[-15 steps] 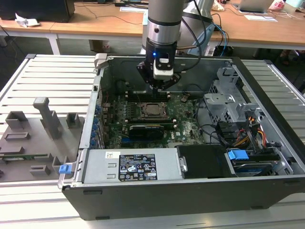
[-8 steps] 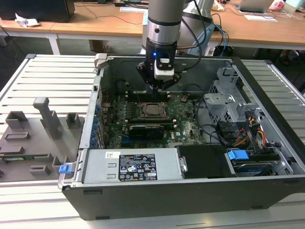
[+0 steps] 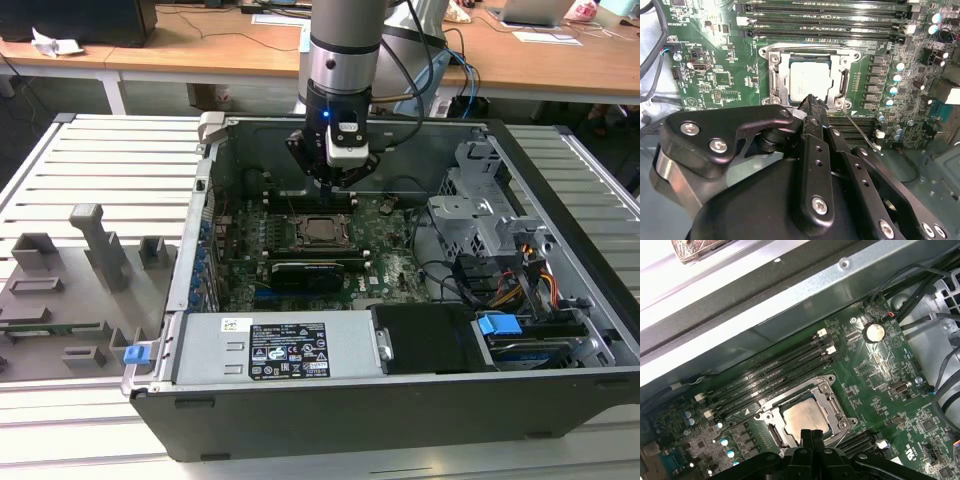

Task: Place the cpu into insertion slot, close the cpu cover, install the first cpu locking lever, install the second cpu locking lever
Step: 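Install the first cpu locking lever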

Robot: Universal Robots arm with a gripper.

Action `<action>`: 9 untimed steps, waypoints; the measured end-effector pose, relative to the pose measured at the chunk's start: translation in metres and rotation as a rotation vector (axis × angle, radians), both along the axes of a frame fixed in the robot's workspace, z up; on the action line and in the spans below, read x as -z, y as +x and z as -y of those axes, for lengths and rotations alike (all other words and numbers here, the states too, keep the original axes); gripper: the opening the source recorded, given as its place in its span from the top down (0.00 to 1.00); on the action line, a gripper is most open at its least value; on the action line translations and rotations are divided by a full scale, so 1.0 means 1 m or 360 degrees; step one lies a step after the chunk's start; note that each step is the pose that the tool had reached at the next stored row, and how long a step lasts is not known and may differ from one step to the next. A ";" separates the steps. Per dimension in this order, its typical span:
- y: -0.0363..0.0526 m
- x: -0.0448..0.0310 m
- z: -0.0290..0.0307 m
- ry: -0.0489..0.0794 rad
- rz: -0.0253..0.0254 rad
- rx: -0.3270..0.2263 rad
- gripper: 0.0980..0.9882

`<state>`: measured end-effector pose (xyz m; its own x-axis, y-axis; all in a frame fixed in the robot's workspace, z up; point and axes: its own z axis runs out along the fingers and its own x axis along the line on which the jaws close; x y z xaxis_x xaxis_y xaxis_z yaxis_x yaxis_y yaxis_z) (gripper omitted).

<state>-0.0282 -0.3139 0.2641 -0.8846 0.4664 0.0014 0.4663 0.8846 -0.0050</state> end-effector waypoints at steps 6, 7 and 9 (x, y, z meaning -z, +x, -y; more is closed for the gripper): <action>0.0000 0.0000 0.0000 0.0000 0.00000 -0.0056 0.99; 0.0000 0.0000 0.0000 0.0000 0.00000 -0.0067 0.99; 0.0000 0.0000 0.0000 0.0000 0.00000 -0.0089 0.99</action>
